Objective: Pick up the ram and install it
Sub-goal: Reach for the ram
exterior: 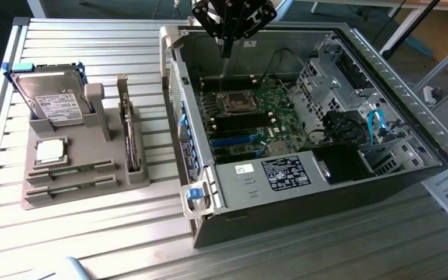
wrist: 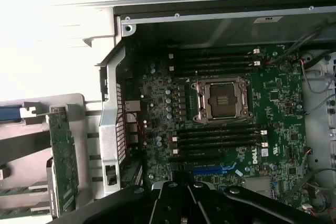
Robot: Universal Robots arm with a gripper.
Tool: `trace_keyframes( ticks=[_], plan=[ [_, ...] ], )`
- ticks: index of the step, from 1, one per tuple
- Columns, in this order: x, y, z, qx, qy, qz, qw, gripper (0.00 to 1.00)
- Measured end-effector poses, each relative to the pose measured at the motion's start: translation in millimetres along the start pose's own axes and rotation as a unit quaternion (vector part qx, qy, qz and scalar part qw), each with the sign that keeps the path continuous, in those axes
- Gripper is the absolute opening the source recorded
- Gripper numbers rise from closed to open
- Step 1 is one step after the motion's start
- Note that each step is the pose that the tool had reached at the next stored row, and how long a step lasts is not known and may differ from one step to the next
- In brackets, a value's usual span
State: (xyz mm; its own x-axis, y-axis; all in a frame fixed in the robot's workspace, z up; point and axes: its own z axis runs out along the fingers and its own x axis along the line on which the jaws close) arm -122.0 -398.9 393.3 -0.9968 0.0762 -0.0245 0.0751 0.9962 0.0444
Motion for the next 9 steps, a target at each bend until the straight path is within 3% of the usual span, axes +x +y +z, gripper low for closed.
trace_keyframes(
  ticks=[4, 9],
  plan=[
    [2.3, -0.2, 0.1, -0.0001, -0.0001, 0.0, 1.0, 0.11],
    [19.1, -1.4, -0.3, 0.0, 0.0, 0.0, 1.0, 0.11]
  ],
)
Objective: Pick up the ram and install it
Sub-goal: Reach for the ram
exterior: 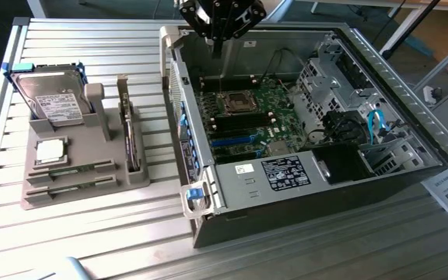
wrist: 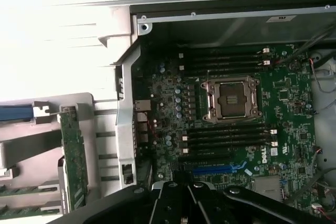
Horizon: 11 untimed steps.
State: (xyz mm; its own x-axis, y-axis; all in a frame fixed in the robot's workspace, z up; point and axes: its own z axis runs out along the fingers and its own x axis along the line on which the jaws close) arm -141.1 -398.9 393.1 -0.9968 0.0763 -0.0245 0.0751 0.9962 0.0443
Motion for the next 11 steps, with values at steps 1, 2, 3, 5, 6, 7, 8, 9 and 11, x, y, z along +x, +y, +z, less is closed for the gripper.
trace_keyframes(
  ticks=[1, 2, 3, 5, 6, 7, 8, 9, 11],
  plan=[
    [3.9, -0.3, -0.1, 0.0, 0.0, 0.0, 1.0, 0.11],
    [6.8, -0.5, -0.1, 0.0, 0.0, 0.0, 1.0, 0.11],
    [8.8, -0.7, -0.2, 0.0, 0.0, 0.0, 1.0, 0.11],
    [14.3, -1.1, -0.3, 0.0, 0.0, 0.0, 1.0, 0.11],
    [16.0, -1.2, -0.3, 0.0, 0.0, 0.0, 1.0, 0.11],
    [18.2, -1.4, -0.3, 0.0, 0.0, 0.0, 1.0, 0.11],
    [19.9, -1.5, -0.3, -0.0001, 0.0, 0.0, 1.0, 0.11],
    [22.1, -1.6, -0.3, 0.0, 0.0, 0.0, 1.0, 0.11],
    [26.4, -1.9, -0.3, 0.0, 0.0001, 0.0, 1.0, 0.11]
  ],
)
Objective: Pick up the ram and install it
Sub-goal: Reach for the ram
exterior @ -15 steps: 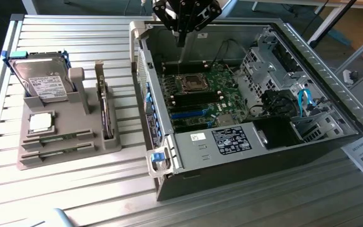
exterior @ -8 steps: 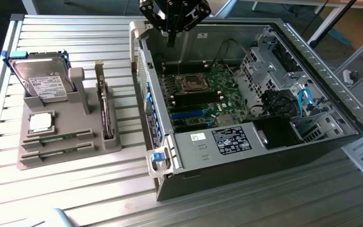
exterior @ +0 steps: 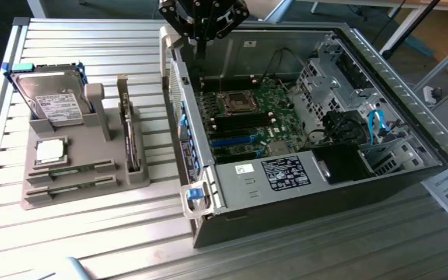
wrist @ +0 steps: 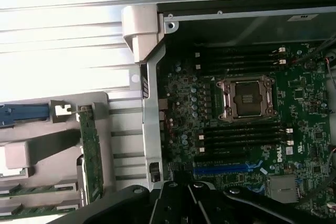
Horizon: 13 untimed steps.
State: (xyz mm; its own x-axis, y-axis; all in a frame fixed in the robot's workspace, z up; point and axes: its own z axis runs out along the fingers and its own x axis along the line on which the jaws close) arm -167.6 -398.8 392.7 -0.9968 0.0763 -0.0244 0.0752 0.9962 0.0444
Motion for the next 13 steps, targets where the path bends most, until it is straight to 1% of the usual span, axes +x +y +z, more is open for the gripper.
trace_keyframes(
  ticks=[4, 5, 6, 13],
  plan=[
    [13.1, -1.0, 0.0, 0.0001, 0.001, 0.0, 1.0, 0.11],
    [15.0, -1.2, 0.0, 0.0002, 0.0011, 0.0, 1.0, 0.11],
    [19.3, -1.5, 0.0, 0.0002, 0.0015, 0.0, 1.0, 0.11],
    [38.4, -3.0, 0.1, 0.0003, 0.003, 0.0, 1.0, 0.11]
  ],
)
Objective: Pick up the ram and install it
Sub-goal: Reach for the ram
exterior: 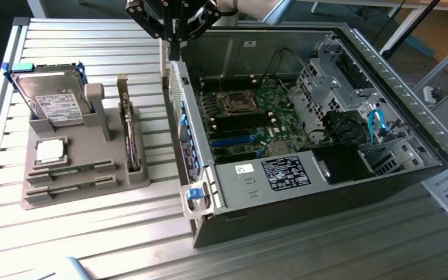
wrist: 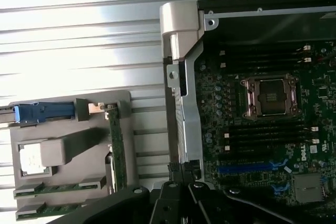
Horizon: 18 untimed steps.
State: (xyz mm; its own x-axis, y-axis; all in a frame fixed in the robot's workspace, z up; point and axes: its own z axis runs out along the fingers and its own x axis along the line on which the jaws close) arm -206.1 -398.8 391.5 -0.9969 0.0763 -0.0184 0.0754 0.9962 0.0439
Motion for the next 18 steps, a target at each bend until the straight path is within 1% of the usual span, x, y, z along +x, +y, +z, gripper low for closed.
trace_keyframes(
  ticks=[2, 5, 14, 18],
  plan=[
    [3.8, -0.3, 0.0, 0.0, 0.0002, 0.0, 1.0, 0.11],
    [14.9, -1.1, 0.1, 0.0001, 0.0007, 0.0, 1.0, 0.11],
    [33.3, -2.5, 0.3, 0.0002, 0.0023, 0.0, 1.0, 0.11],
    [43.9, -3.3, 0.3, 0.0002, 0.0032, 0.0, 1.0, 0.11]
  ],
)
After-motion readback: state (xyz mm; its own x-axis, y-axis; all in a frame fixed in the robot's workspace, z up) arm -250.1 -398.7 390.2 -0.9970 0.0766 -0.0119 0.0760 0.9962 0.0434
